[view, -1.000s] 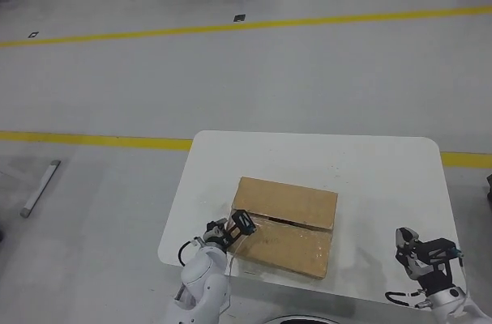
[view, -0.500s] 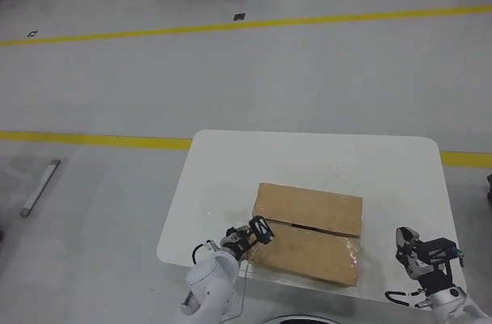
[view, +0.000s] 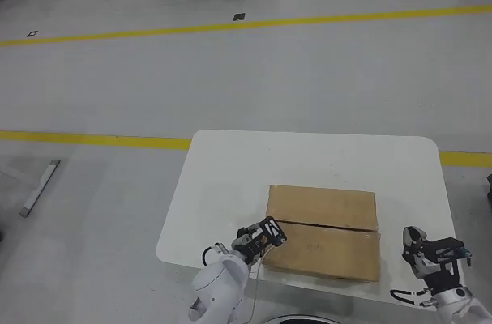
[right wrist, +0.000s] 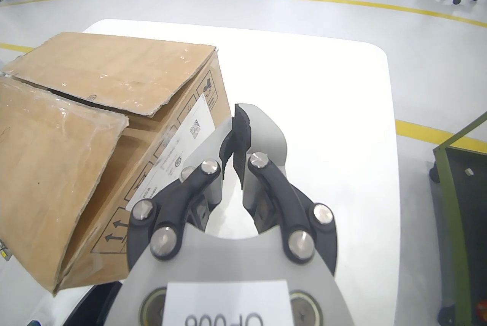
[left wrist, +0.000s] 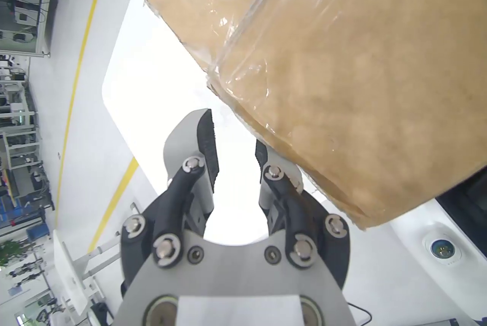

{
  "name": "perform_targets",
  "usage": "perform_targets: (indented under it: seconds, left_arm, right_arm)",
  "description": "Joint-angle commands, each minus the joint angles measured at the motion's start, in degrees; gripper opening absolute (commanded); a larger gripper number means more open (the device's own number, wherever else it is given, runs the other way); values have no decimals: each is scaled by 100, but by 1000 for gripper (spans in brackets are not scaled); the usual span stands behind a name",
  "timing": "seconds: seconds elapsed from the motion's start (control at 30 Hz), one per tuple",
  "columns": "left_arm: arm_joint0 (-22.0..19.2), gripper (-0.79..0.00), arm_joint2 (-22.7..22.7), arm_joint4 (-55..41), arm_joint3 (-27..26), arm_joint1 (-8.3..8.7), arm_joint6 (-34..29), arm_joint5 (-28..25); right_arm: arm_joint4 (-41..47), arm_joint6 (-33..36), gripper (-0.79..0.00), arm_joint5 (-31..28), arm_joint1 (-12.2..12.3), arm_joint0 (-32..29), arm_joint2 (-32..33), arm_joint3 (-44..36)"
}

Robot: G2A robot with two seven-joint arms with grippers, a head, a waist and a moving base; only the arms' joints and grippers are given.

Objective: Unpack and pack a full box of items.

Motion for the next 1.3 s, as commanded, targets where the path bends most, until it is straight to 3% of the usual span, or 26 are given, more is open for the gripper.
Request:
perform_targets:
  seconds: [0.0,0.07,0.1,0.13,0.17,0.33,0.47,0.63,0.87,1.27]
  left_arm:
    - [70,-486,-82,56,-129,18,0,39]
    - [152,-431,-171,83,-287,36,39,70]
    - [202,-280,-217,90,-367,46,52,68]
    - [246,-52,-266,95,-450,56,45,58]
    - [289,0,-307,77,-542,65,44,28]
    - [419,0,-463,-68,-1087,83,148,131]
    - [367,0,-227,-357,-1307,63,402,62]
    - [-106,0,544,-201,-976,-17,600,-18]
    - [-945,0,1410,-76,-125,-199,635,37]
    - [-1845,0,1871,-255,995,-489,394,583]
  right_arm:
    - [5,2,-785,-3,1,1,19,0]
    - [19,4,-785,-7,1,-3,38,-3]
    - [24,0,-785,-7,1,-4,50,-6]
    - [24,6,-785,-2,2,-5,63,-6]
    - [30,5,-785,1,2,-3,77,-7]
    - [78,6,-785,2,5,-5,163,-21]
    - [105,-4,-785,2,5,-12,218,-33]
    - [120,-25,-785,12,1,-66,258,-61]
    - [212,-129,-785,74,-12,-229,348,-33]
    - [307,-160,-785,154,-35,-337,425,-16]
